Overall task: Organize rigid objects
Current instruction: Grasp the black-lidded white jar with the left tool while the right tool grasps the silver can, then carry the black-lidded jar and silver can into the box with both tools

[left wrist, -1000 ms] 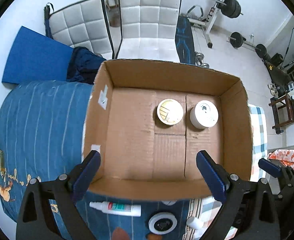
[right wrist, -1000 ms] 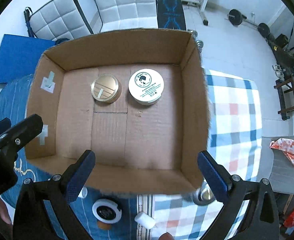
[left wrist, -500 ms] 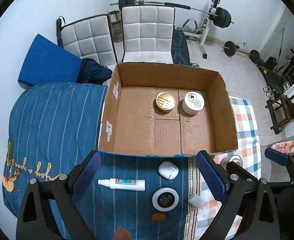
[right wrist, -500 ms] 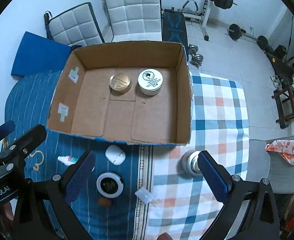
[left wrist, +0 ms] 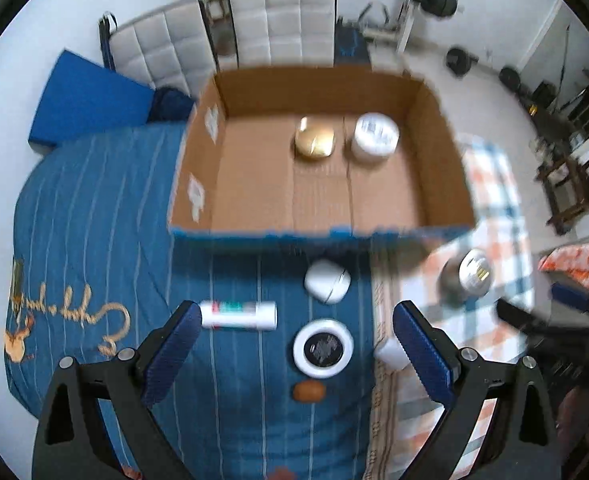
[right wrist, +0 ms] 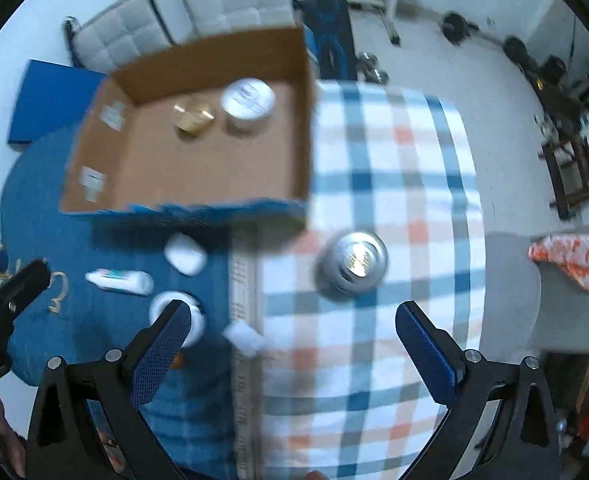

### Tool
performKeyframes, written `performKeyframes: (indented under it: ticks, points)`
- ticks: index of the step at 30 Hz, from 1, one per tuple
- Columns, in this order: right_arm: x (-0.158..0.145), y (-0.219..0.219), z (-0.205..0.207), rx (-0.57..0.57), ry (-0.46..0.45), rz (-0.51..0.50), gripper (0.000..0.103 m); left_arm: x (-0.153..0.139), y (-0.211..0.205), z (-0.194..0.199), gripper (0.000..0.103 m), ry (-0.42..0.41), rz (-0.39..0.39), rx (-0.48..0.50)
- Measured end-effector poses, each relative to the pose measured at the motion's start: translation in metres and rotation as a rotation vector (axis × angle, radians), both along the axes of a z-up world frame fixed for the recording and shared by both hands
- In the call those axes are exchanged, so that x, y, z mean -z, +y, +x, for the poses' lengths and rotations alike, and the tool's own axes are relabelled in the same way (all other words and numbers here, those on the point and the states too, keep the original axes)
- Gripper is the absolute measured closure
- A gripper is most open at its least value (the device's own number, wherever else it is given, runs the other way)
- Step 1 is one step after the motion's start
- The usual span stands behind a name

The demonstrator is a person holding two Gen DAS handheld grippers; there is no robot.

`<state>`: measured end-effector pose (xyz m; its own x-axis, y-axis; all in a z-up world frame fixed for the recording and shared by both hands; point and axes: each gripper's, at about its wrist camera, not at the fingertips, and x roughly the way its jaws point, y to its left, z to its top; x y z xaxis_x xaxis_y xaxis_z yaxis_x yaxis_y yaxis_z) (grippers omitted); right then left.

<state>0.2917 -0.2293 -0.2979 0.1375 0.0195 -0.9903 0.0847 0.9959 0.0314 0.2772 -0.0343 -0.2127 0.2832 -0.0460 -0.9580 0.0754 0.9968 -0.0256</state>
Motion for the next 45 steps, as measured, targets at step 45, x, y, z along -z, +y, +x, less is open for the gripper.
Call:
performKeyframes:
  ticks: [45]
  points:
    - [0.181,-0.008,-0.05,0.047,0.353,0.001,0.029,0.24,-0.055,-0.018,0.024,0.466,0.053,0.0]
